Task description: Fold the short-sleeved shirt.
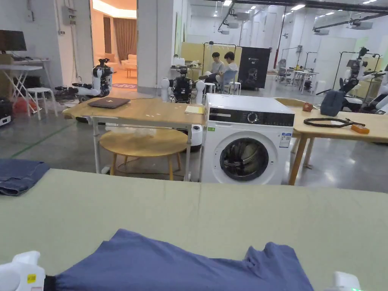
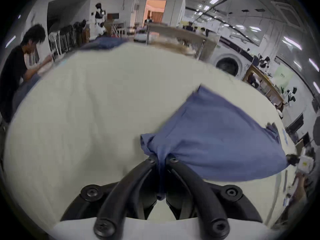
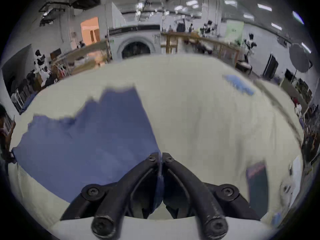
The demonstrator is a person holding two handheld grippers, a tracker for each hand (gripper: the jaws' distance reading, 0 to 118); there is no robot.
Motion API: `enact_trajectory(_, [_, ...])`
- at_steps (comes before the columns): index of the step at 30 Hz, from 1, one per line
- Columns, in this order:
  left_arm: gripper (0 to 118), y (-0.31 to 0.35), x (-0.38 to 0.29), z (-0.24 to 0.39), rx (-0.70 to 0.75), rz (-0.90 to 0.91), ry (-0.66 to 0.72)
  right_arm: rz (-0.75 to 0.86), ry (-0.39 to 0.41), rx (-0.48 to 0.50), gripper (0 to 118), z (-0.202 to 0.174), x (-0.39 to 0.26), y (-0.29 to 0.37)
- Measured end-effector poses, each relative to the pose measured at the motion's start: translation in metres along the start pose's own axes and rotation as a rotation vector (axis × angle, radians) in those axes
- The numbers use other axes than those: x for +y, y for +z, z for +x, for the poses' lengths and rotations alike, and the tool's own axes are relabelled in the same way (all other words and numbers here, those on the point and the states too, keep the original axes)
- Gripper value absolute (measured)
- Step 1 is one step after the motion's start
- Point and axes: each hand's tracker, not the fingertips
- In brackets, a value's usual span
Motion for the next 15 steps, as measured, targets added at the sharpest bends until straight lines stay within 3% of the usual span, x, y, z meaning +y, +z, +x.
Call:
enact_trajectory(2, [2,0.019,-0.048,-0.005,-0.040,-0.067,0.087,-0.057,-0.034,0.008,1,0.008,-0.047,0.020])
enact_trajectory(5, [2,0.052,-0.079,-0.026,-0.140,-0.018,0.208,-0.007,-0.048,0.069,1,0.023,-0.071,0.047])
enact_trajectory(9, [2,0.100,-0.107,-0.022,-0.112,-0.064,0.070,-0.023,0.003,0.100,1,0.035,-0.086,0.093])
enact_trajectory(15, [2,0.173,-0.162,-0.047,-0.150,-0.116,0.067,-0.055,0.056,0.121,1,0.077,-0.139,0.163])
